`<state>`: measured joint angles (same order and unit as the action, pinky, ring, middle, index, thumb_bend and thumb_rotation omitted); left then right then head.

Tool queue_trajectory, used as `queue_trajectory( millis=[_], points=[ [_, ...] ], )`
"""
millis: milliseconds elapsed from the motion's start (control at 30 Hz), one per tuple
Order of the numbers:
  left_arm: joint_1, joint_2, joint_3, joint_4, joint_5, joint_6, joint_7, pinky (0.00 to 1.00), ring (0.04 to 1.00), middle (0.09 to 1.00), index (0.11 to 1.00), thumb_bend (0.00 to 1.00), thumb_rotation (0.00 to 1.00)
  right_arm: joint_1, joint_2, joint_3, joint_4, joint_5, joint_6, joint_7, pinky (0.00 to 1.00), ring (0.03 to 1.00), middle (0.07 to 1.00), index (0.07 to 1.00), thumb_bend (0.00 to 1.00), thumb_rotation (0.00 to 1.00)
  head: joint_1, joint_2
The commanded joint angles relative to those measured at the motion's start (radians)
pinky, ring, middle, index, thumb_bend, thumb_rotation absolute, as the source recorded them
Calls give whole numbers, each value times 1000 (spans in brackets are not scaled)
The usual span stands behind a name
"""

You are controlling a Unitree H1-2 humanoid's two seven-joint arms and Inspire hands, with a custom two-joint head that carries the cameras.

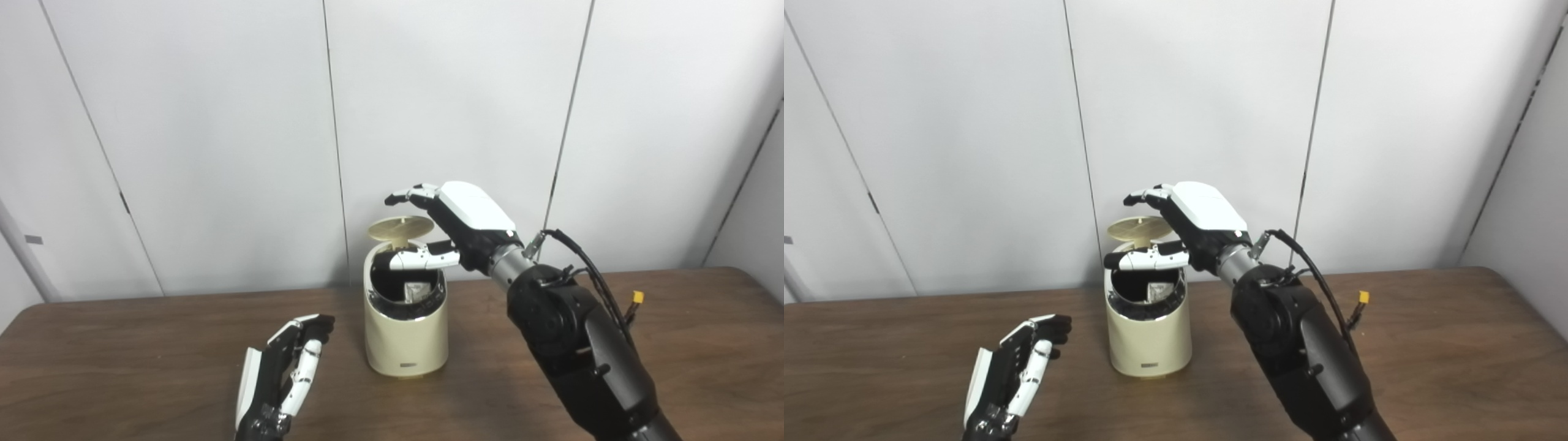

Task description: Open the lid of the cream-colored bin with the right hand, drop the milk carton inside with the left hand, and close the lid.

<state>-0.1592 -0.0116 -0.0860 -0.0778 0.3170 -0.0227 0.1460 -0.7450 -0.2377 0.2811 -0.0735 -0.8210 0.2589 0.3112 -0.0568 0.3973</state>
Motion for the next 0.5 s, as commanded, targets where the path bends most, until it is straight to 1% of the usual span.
queue_trajectory(
  millis=[0, 100, 200, 300, 467],
  points=[
    [-35, -9, -3, -33, 5, -32, 6, 619, 681, 696, 697, 338, 841, -23, 0, -3, -60, -23, 14, -10, 880, 894, 819, 796, 718, 857, -1, 0],
    [-35, -12, -3, -44, -4, -34, 3, 626, 684, 696, 695, 350, 863, -3, 8, -6, -98, -25, 52, 13, 869, 900, 835, 797, 738, 860, 1, 2],
    [-36, -19, -2, -57, -12, -41, 6, 630, 685, 694, 690, 359, 866, 17, 8, -10, -109, -17, 52, 8, 870, 902, 835, 791, 737, 857, 3, 4],
    [-39, -23, -1, -60, -16, -64, 13, 622, 673, 683, 680, 345, 853, 38, 8, -11, -114, -12, 48, 1, 887, 894, 825, 784, 727, 841, 3, 5],
    [-39, -24, 7, -70, -8, -61, 14, 618, 665, 680, 679, 340, 860, 63, 13, -11, -124, -5, 39, -5, 882, 875, 800, 769, 727, 829, -1, 6]
  ],
)
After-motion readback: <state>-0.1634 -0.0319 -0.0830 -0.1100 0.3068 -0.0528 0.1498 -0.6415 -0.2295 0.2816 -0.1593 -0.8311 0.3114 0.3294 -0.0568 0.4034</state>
